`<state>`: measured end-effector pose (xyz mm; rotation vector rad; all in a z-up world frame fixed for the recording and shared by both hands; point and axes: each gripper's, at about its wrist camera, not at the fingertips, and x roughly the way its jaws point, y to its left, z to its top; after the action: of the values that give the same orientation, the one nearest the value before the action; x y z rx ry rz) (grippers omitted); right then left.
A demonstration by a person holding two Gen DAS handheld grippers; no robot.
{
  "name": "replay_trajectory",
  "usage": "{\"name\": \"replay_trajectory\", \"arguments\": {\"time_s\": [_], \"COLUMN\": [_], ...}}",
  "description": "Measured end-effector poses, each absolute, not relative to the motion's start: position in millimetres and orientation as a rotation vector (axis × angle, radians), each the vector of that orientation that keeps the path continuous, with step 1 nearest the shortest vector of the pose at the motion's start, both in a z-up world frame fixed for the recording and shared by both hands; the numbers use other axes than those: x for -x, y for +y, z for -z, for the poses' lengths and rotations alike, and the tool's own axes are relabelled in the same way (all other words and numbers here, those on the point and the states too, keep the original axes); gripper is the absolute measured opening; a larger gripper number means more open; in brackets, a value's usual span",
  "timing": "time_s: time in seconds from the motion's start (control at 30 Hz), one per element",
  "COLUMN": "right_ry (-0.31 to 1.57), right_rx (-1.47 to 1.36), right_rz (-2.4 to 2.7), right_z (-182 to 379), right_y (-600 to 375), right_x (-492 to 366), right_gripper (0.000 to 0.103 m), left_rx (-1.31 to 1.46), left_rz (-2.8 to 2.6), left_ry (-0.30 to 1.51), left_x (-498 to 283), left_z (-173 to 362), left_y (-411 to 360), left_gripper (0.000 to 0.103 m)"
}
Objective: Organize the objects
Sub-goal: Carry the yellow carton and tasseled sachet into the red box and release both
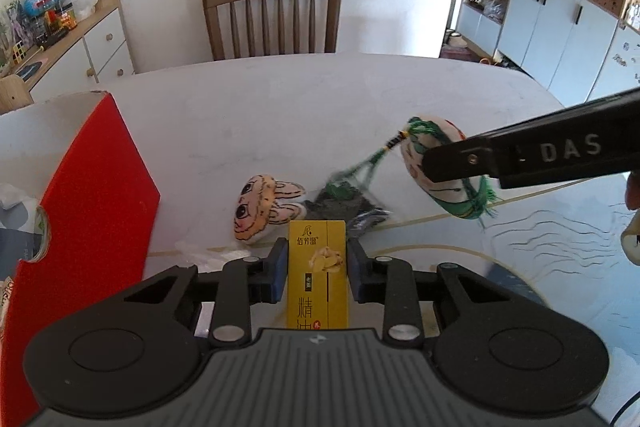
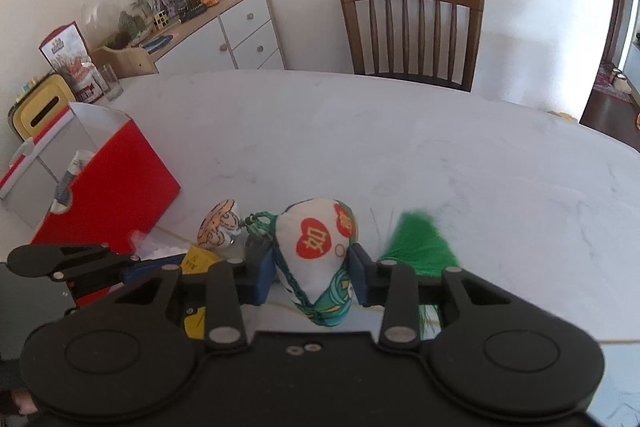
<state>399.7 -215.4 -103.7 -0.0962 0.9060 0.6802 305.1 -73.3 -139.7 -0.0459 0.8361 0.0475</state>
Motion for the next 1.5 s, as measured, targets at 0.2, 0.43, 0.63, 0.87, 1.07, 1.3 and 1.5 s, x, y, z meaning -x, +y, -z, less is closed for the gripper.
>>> {"name": "replay_trajectory", "arguments": {"time_s": [0.2, 0.43, 0.63, 0.87, 1.07, 1.3, 1.5], "right_ry": [0.885, 0.88, 0.884, 0.877, 0.855, 0.828, 0.788], "right_rx": [0.079, 0.078, 0.082, 0.096, 0.131, 0.179, 0.221], "right_rz": [-0.673, -0.673, -0.668, -0.661, -0.662, -0.674, -0.718], "right_z": [85, 64, 47, 26, 3, -17, -33], "right_y": [-236, -252, -260, -260, -248, -219, -183], "right_x": [-380, -355, -332, -307, -289, -271, -258], "right_gripper": [0.037, 0.037, 0.037, 0.037, 0.038, 0.038, 0.038], "left_rx": [0.072, 0.089, 0.074, 0.093, 0.074, 0.049, 0.04], "left_rz": [-0.021, 0.017, 0.066, 0.118, 0.133, 0.117, 0.094], "left_ry": [0.841, 0.847, 0.844, 0.841, 0.818, 0.792, 0.779], "left_x": [-292, -276, -257, -238, -223, -211, -201], "left_z": [124, 103, 86, 66, 45, 22, 9], "left_y": [-76, -74, -77, -67, -50, -17, 18], "left_gripper": [0.029, 0.03, 0.029, 0.03, 0.03, 0.03, 0.03]}}
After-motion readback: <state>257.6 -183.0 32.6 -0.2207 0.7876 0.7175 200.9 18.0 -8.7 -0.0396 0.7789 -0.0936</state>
